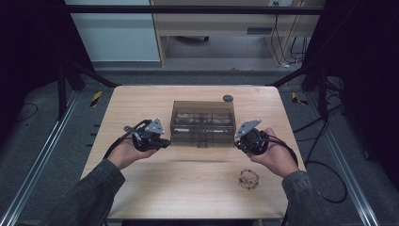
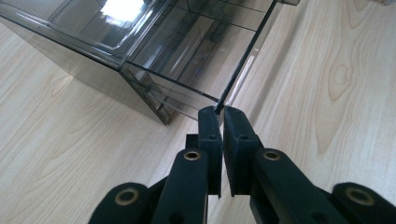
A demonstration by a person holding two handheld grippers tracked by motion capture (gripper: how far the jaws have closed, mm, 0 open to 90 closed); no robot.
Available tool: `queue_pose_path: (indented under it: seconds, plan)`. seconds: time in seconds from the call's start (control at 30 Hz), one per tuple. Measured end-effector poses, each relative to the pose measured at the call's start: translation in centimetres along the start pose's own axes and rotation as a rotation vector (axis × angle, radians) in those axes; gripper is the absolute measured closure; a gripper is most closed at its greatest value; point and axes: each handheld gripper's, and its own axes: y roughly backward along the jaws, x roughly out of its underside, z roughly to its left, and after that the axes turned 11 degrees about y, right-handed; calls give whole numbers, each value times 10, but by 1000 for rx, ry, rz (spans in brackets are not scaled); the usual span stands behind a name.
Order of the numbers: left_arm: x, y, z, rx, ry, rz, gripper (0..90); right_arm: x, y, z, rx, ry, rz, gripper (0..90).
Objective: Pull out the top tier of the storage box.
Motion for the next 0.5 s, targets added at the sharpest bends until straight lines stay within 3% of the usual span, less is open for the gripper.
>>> queue_pose_path:
  seconds: [0.5]
  plan:
    - [4, 2, -7, 5, -11, 4, 864, 2, 3, 7, -5, 14, 3, 871]
